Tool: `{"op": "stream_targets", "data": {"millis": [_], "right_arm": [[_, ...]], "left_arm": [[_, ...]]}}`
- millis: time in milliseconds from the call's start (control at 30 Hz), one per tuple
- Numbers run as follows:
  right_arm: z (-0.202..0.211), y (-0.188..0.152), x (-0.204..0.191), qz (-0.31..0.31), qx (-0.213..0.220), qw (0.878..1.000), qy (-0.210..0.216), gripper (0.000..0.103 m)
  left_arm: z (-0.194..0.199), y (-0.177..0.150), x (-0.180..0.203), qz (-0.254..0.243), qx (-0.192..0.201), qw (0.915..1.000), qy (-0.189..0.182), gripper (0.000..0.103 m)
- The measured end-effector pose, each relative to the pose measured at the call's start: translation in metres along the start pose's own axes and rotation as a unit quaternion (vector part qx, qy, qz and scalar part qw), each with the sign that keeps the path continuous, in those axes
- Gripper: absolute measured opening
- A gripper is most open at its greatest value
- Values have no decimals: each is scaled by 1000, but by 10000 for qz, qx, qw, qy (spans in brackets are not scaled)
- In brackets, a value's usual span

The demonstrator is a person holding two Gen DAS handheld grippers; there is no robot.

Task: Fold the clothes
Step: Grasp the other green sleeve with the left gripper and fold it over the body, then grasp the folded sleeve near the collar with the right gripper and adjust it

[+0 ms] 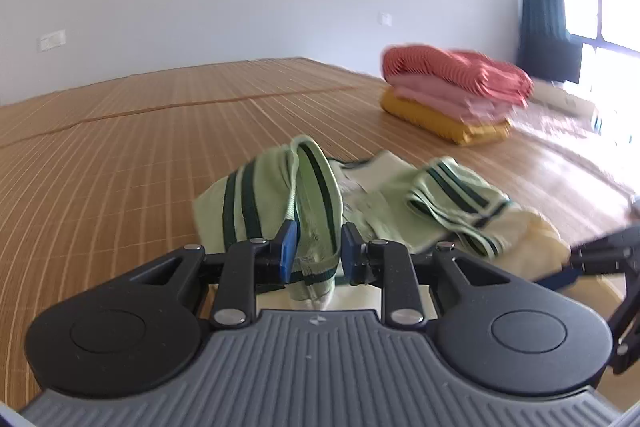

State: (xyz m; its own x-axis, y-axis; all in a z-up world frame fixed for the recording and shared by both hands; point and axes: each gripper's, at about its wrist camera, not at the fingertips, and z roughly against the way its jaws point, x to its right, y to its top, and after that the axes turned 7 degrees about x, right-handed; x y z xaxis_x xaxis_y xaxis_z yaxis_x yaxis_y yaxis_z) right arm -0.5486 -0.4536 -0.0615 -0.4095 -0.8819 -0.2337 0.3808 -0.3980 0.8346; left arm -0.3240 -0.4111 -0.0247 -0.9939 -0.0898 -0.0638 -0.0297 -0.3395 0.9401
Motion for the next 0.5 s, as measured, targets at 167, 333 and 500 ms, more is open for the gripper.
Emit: {"op": "stream_targets", "data": {"millis": [167,333,500], "right_arm": [[2,-4,2,32,57,9999,87,81],[3,-4,3,30,20,9999,109,81],[3,3,8,0,-187,9995,264,83]], "left_arm": [[-4,-13,15,-233,-237,9994,-28,43],[24,-16,0,-30,34,10000,50,73],[29,-30,-7,-350,-109,9988,340,75]]}}
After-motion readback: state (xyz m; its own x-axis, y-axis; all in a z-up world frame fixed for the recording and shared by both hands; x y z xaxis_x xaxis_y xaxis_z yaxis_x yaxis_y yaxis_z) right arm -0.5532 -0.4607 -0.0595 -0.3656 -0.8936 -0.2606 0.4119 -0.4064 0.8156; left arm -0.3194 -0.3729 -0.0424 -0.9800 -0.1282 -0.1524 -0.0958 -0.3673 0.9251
